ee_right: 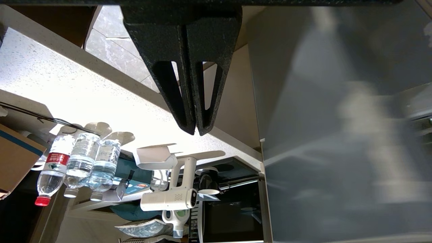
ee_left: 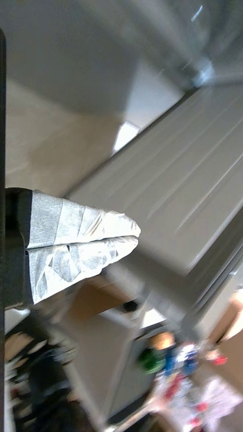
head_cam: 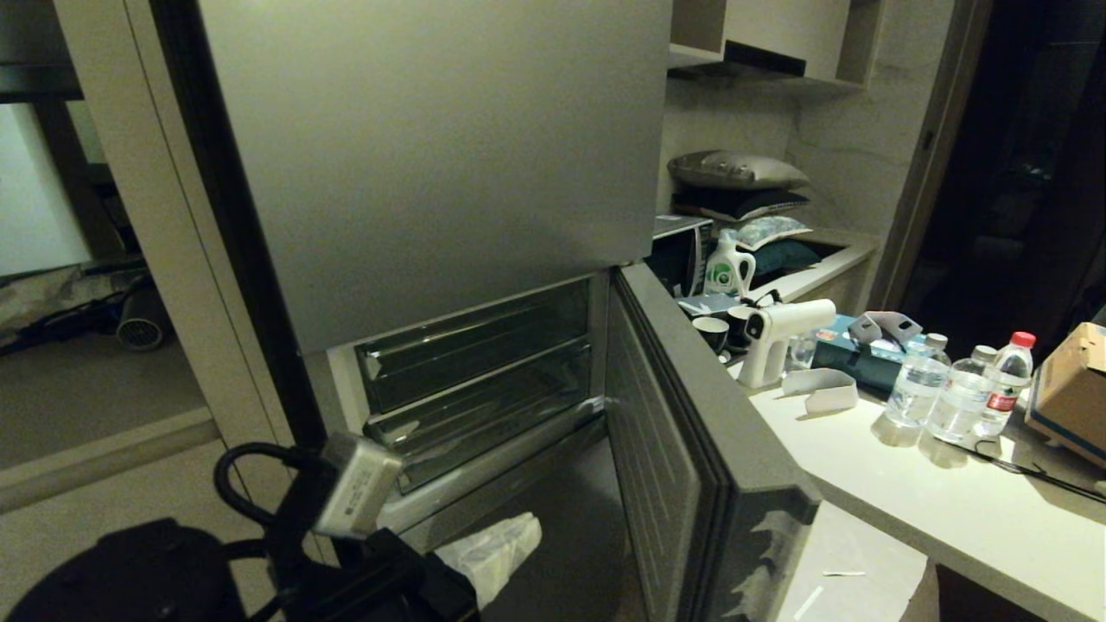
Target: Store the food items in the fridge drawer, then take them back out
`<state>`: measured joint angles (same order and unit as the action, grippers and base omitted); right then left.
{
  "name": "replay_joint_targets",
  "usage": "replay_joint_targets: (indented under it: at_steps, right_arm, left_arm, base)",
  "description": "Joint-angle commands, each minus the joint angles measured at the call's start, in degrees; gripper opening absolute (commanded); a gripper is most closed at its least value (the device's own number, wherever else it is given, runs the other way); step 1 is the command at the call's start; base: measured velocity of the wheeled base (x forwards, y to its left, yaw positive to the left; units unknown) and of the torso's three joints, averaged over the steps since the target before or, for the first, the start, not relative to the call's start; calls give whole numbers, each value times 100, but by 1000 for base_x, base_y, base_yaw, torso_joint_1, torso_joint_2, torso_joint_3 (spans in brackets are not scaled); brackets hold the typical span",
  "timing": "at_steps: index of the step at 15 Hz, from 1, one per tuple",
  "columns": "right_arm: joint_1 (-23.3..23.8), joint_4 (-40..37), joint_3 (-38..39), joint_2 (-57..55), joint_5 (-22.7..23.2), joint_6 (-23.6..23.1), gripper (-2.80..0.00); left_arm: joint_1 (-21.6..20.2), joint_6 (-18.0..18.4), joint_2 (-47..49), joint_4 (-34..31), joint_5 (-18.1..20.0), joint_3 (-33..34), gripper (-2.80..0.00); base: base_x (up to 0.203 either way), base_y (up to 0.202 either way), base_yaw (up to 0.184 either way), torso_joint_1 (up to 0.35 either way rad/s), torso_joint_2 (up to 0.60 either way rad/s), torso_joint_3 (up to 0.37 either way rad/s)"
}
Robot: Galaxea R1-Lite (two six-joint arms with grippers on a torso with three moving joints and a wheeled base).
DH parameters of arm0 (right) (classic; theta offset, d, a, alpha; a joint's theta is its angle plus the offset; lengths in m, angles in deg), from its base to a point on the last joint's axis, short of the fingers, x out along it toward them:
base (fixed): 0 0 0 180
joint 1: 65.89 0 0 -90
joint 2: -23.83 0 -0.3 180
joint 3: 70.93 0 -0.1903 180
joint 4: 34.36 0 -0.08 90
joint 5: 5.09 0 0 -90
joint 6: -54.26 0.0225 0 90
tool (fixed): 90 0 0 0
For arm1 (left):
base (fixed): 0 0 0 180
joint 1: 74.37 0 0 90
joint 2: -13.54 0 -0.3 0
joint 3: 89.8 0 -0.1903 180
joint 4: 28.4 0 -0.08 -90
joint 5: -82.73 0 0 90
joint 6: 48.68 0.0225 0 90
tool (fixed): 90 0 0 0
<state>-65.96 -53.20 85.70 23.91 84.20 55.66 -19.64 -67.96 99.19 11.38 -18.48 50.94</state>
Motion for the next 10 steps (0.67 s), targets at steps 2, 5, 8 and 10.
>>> replay_joint_targets:
  at_steps: [2, 5, 8, 10]
  right_arm:
    - [-1, 4, 167, -7, 0, 1, -280]
    - [-1, 4, 167, -1, 0, 1, -280]
    - [-1, 4, 167, 1, 0, 1, -280]
    - [-1, 4, 167, 1, 0, 1, -280]
  left_arm:
    - [-317, 427, -1414, -64, -551, -126, -280]
    - [-1739, 870, -2611, -681, -785, -337, -280]
    - [-4137, 1031, -4440, -2081, -841, -428, -280]
    - [-4987, 1129, -5676, -3572, -745, -313, -280]
  base:
    - [0, 0, 0, 0, 0, 0]
    - [0, 0, 0, 0, 0, 0]
    - [0, 0, 0, 0, 0, 0]
    - [0, 0, 0, 0, 0, 0]
